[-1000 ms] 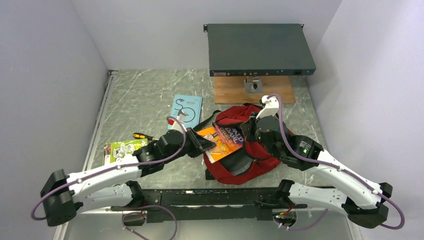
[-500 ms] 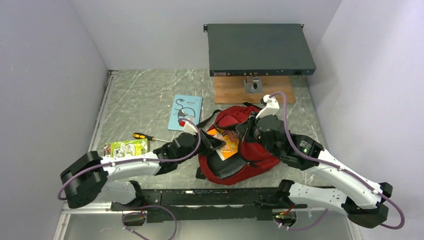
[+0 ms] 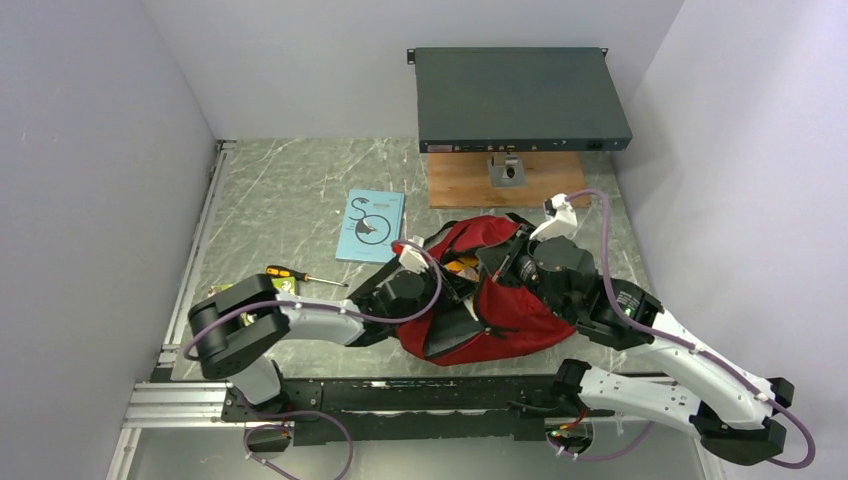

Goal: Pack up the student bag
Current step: Place the book in the student bag.

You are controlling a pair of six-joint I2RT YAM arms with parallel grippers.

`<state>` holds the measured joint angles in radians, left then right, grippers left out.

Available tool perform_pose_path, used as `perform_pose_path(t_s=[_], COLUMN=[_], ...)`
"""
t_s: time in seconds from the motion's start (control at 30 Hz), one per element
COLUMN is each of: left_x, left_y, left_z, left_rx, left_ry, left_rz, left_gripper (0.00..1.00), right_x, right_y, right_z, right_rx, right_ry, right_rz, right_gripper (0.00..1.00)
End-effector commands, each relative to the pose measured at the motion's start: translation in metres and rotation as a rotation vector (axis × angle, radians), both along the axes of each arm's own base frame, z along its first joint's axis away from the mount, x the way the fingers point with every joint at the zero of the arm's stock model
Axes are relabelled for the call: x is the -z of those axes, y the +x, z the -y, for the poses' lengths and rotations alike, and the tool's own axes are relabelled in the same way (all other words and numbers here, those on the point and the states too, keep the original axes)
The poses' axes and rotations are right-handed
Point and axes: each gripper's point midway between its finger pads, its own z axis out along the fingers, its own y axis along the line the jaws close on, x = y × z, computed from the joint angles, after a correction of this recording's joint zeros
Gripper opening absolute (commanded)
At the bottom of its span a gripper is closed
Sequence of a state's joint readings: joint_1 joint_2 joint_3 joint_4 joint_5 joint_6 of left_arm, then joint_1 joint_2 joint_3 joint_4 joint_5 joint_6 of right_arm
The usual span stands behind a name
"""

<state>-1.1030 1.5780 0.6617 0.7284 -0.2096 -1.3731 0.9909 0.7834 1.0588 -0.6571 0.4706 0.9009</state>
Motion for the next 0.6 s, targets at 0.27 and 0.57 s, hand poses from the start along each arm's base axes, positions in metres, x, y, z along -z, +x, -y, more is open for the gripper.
perform_pose_path(t_s=[0.27, 0.57], left_x=[-0.016, -0.001], left_y=[-0.002, -0.023], left_z=[0.062, 0.027], left_rx=[0.158, 0.291], left_ry=[-0.031, 0.075], left_rz=[-0.027, -0.080], left_gripper=[0.00, 0.00], right_x=[-0.045, -0.023], right_y=[0.017, 0.031], right_z=[-0.004, 0.021], right_rx=[-0.015, -0.071], right_ry=[0.032, -0.134], right_rz=[0.207, 0.241], right_gripper=[0.00, 0.00])
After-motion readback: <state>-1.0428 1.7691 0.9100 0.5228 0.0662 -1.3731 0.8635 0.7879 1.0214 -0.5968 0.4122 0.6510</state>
